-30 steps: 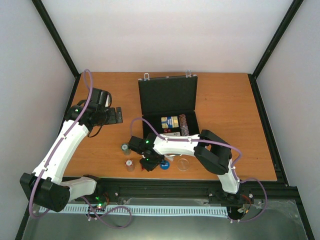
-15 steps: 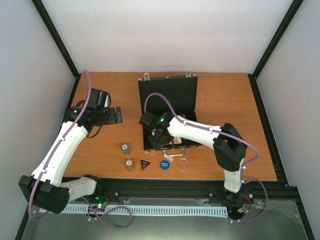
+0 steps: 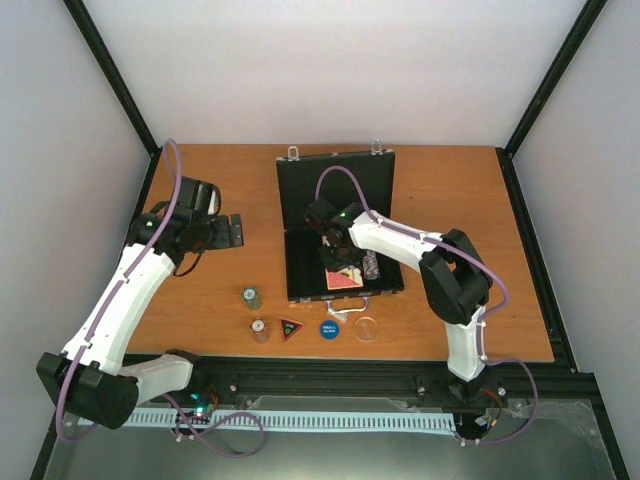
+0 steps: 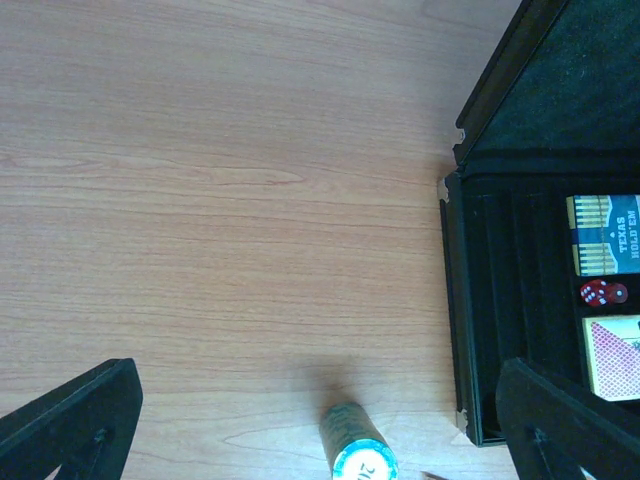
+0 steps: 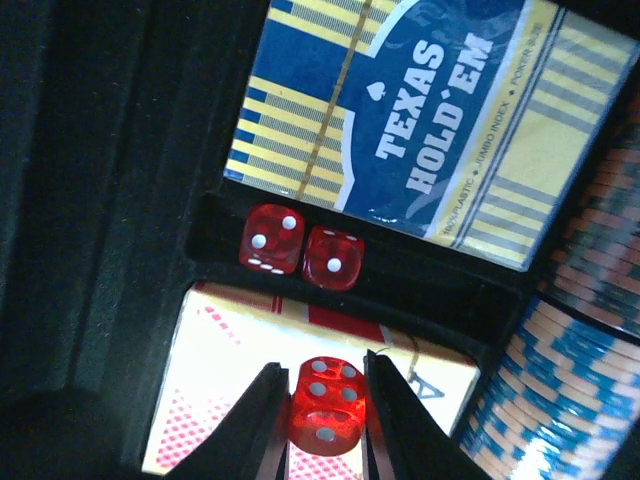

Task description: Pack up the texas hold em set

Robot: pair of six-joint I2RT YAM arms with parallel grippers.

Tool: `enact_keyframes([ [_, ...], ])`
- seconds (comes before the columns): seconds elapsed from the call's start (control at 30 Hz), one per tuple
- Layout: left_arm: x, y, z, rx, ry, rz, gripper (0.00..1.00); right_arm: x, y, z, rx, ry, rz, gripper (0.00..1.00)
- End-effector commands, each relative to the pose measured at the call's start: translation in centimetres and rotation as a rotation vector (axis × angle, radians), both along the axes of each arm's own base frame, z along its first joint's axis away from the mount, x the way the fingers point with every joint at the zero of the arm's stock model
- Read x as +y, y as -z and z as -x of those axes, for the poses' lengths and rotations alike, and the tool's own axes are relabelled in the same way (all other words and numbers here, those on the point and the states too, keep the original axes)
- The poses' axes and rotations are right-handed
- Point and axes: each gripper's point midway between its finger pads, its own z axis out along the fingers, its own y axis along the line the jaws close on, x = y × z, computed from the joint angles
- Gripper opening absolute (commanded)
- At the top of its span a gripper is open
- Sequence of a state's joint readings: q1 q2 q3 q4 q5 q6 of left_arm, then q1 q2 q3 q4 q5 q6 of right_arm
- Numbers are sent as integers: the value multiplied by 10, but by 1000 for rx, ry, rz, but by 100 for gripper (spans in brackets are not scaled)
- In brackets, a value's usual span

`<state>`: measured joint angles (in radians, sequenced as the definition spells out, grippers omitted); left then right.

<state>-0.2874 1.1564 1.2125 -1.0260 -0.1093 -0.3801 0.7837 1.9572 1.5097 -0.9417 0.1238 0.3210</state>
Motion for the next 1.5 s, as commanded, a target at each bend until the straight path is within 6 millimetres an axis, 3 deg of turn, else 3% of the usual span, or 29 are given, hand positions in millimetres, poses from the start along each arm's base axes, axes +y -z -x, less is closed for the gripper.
enact_keyframes([
  [0.0,0,-16,-2,-37,23,-8,100,-5,12,-11,-15,-11,29,18],
  [0.33,6,-20,-8,-45,-11,-41,100,-13,10,-19,-32,8,27,18],
  [0.8,-2,-37,-15,-110,-12,23,100,-29,30,-40,-28,32,55,19],
  [1.0,-3,-38,-19,-98,-25,28,100,-26,21,-47,-63,21,39,48],
  [1.17,-4,-43,-20,-115,-48,59,100,-26,1,-50,-105,4,26,97],
  [1.33,-3,-37,-21,-72,-89,78,100,-27,-28,-49,-149,13,-17,100],
  [1.47,-4,-45,-20,-97,-104,107,100,-29,-45,-45,-171,19,-43,100],
])
